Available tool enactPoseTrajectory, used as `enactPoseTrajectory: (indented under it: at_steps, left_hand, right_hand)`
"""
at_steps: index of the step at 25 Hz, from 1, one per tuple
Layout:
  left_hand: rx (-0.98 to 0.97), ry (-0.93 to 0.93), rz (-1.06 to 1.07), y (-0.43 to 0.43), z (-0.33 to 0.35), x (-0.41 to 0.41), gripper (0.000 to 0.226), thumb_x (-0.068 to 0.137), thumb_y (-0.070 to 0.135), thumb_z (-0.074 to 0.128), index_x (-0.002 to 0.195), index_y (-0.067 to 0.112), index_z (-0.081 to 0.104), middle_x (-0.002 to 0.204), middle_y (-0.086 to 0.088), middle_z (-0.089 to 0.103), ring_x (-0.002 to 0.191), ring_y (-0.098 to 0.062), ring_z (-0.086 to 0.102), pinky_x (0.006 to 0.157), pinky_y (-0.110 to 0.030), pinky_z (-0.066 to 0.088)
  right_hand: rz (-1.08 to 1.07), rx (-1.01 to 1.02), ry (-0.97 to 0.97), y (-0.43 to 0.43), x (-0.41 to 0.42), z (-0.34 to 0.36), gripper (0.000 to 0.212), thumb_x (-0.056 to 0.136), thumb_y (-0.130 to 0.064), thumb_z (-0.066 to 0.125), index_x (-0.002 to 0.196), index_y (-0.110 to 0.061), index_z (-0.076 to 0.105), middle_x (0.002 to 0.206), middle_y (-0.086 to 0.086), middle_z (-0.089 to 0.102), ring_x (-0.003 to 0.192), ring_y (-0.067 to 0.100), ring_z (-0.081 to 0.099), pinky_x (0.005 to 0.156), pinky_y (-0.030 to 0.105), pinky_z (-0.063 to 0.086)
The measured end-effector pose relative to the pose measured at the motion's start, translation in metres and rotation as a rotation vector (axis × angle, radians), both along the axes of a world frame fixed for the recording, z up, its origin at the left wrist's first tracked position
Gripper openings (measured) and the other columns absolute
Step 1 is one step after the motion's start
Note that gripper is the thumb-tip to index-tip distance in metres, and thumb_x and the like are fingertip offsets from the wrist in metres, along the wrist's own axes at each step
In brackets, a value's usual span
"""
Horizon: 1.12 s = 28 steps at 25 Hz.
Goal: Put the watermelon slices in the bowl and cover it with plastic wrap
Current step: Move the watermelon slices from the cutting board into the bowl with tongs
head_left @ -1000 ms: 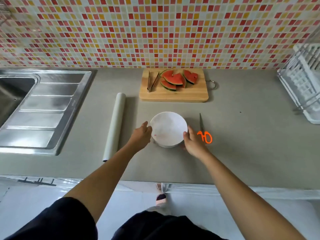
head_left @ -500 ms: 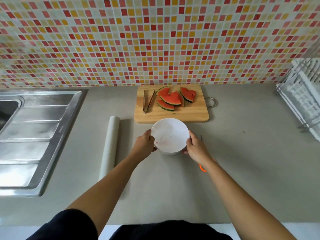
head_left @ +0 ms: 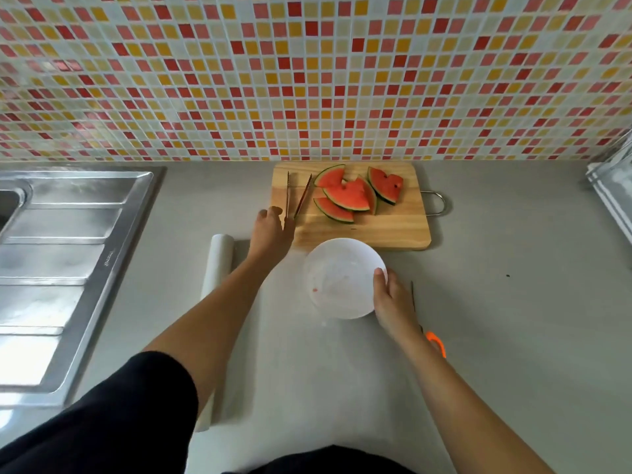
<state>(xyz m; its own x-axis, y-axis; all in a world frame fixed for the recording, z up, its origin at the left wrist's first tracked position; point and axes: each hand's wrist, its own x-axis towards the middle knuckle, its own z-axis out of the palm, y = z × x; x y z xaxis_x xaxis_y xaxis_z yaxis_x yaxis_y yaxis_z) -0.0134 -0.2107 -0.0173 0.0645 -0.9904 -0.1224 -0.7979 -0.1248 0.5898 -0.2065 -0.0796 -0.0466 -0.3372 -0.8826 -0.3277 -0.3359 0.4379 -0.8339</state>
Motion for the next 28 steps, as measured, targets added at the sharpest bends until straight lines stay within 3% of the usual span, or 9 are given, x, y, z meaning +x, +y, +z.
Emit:
enactPoseTrajectory:
  at_steps: [3, 6, 9, 12, 14, 17, 21, 24, 28]
  left_hand:
    - [0.053, -0.214, -0.068, -0.042, -0.003, -0.013, 0.045, 0.098, 0.030, 0.040, 0.128, -0.002, 0.046, 0.125, -0.023, 0.048, 0.112, -0.039, 0.048, 0.093, -0.042, 0.039]
    - [0.166, -0.389, -0.148, -0.060, -0.016, -0.024, 0.050, 0.099, 0.037, 0.032, 0.138, 0.006, 0.039, 0.129, -0.022, 0.044, 0.116, -0.037, 0.042, 0.092, -0.042, 0.039]
    - [0.185, -0.248, 0.015, -0.063, -0.021, -0.025, 0.041, 0.100, 0.030, 0.035, 0.132, 0.005, 0.045, 0.127, -0.019, 0.048, 0.115, -0.035, 0.046, 0.089, -0.039, 0.041]
    - [0.141, -0.082, 0.101, -0.063, -0.013, -0.014, 0.036, 0.099, 0.022, 0.036, 0.125, -0.001, 0.047, 0.124, -0.022, 0.048, 0.111, -0.038, 0.051, 0.089, -0.041, 0.041]
    - [0.079, 0.003, 0.043, -0.062, -0.003, 0.001, 0.034, 0.098, 0.023, 0.035, 0.120, 0.000, 0.048, 0.117, -0.023, 0.052, 0.098, -0.037, 0.053, 0.080, -0.041, 0.042]
    - [0.039, 0.022, -0.094, -0.054, 0.005, 0.025, 0.037, 0.098, 0.034, 0.035, 0.116, 0.006, 0.053, 0.097, -0.011, 0.060, 0.077, -0.024, 0.053, 0.064, -0.031, 0.039]
    - [0.251, 0.169, -0.178, -0.055, 0.012, 0.040, 0.044, 0.094, 0.049, 0.043, 0.107, 0.013, 0.065, 0.087, -0.001, 0.065, 0.062, -0.013, 0.047, 0.056, -0.024, 0.038]
    - [0.358, 0.244, -0.114, -0.069, 0.017, 0.040, 0.041, 0.092, 0.043, 0.052, 0.111, 0.009, 0.065, 0.090, -0.004, 0.065, 0.061, -0.014, 0.039, 0.053, -0.024, 0.035]
    - [0.396, 0.314, -0.146, -0.088, 0.021, 0.035, 0.038, 0.091, 0.032, 0.058, 0.110, 0.000, 0.066, 0.085, -0.010, 0.063, 0.058, -0.014, 0.033, 0.051, -0.023, 0.030]
  right_hand:
    - [-0.083, -0.036, 0.051, -0.008, 0.006, -0.006, 0.035, 0.099, -0.031, 0.030, 0.108, -0.013, 0.058, 0.099, 0.010, 0.065, 0.094, 0.029, 0.057, 0.073, 0.029, 0.035]
    - [-0.122, -0.059, 0.047, -0.008, 0.008, -0.009, 0.029, 0.098, -0.030, 0.031, 0.089, -0.018, 0.056, 0.078, 0.000, 0.060, 0.077, 0.022, 0.055, 0.063, 0.029, 0.033]
    - [-0.137, -0.076, 0.037, -0.007, 0.007, -0.009, 0.028, 0.098, -0.031, 0.033, 0.085, -0.020, 0.055, 0.073, -0.008, 0.057, 0.072, 0.014, 0.053, 0.058, 0.024, 0.035]
    - [-0.126, -0.067, 0.021, -0.008, 0.005, -0.009, 0.030, 0.098, -0.032, 0.033, 0.095, -0.017, 0.059, 0.078, -0.007, 0.058, 0.075, 0.014, 0.053, 0.066, 0.028, 0.036]
    - [-0.108, -0.050, 0.020, -0.009, 0.004, -0.009, 0.033, 0.098, -0.035, 0.031, 0.102, -0.019, 0.059, 0.081, -0.010, 0.057, 0.076, 0.010, 0.053, 0.070, 0.028, 0.037]
    - [-0.078, -0.036, 0.036, -0.009, 0.001, -0.009, 0.034, 0.097, -0.038, 0.029, 0.103, -0.021, 0.059, 0.079, -0.016, 0.055, 0.075, 0.003, 0.052, 0.066, 0.026, 0.037]
    - [-0.085, -0.023, 0.044, -0.010, -0.002, -0.008, 0.036, 0.097, -0.038, 0.029, 0.105, -0.020, 0.059, 0.080, -0.014, 0.055, 0.076, 0.004, 0.052, 0.069, 0.027, 0.037]
    - [-0.087, -0.022, 0.041, -0.010, -0.002, -0.009, 0.037, 0.097, -0.038, 0.029, 0.107, -0.019, 0.059, 0.085, -0.007, 0.057, 0.082, 0.014, 0.053, 0.074, 0.028, 0.037]
    - [-0.110, -0.022, 0.045, -0.011, -0.002, -0.010, 0.034, 0.098, -0.035, 0.031, 0.102, -0.018, 0.061, 0.083, -0.007, 0.059, 0.076, 0.009, 0.054, 0.066, 0.023, 0.038]
